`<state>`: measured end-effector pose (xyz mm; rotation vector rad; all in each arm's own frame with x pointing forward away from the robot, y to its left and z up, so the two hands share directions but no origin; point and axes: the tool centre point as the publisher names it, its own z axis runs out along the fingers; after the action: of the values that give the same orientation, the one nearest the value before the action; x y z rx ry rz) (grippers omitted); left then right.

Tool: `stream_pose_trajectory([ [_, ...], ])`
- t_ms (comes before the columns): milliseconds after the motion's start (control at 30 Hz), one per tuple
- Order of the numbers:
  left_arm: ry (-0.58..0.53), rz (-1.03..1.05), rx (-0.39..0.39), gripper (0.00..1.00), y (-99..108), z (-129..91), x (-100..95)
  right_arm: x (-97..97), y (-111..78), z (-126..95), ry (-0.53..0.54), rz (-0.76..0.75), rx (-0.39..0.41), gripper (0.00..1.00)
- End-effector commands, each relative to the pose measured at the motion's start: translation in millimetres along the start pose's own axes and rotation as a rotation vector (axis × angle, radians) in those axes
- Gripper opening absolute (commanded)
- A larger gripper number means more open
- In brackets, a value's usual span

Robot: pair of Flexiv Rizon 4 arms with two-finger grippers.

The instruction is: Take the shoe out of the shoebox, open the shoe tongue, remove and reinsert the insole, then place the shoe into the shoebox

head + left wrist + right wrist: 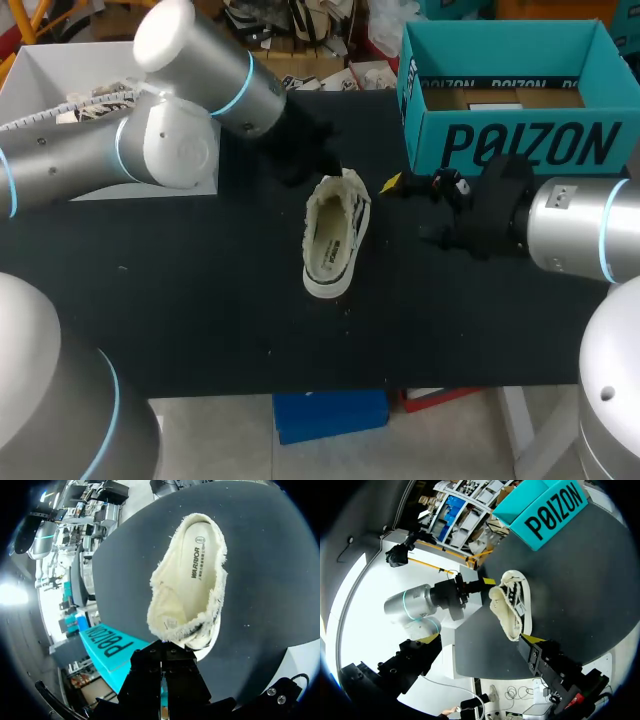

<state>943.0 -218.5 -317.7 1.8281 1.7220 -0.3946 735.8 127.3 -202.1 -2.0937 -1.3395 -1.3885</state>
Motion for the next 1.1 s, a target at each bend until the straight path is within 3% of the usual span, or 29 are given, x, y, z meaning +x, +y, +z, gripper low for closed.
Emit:
stream_pose_trajectory([
  [33, -0.027, 0.015, 0.021, 0.00, -24.6, -0.1, 4.7, -5.4, 1.8, -2.9, 0.012, 0.009, 0.033, 1.00],
  [200, -0.030, 0.010, 0.068, 0.00, -55.5, -3.2, 12.1, -5.4, 1.8, -2.9, 0.012, 0.009, 0.033, 1.00],
  [400, -0.028, -0.006, 0.088, 0.00, -74.6, -5.5, 16.9, -5.4, 1.8, -2.9, 0.012, 0.009, 0.033, 1.00],
  [567, -0.036, -0.003, 0.088, 0.00, -78.3, -16.3, 14.9, -5.4, 1.8, -2.9, 0.012, 0.009, 0.033, 1.00],
  [767, -0.030, 0.014, 0.063, 0.00, -71.7, -44.3, 16.5, -5.4, 1.8, -2.9, 0.012, 0.009, 0.033, 1.00],
  [800, -0.022, 0.020, 0.062, 0.13, -72.0, -48.2, 18.1, -5.4, 1.8, -2.9, 0.012, 0.009, 0.033, 1.00],
  [833, -0.017, 0.022, 0.067, 0.33, -72.7, -52.6, 19.7, -5.4, 1.8, -2.9, 0.012, 0.009, 0.033, 1.00],
  [867, -0.013, 0.019, 0.080, 0.97, -73.6, -56.7, 21.3, -5.4, 1.8, -2.9, 0.012, 0.009, 0.033, 1.00],
  [1100, -0.070, -0.217, 0.143, 1.00, -83.6, -82.9, 37.8, -5.4, 1.8, -2.9, 0.012, 0.009, 0.033, 1.00],
])
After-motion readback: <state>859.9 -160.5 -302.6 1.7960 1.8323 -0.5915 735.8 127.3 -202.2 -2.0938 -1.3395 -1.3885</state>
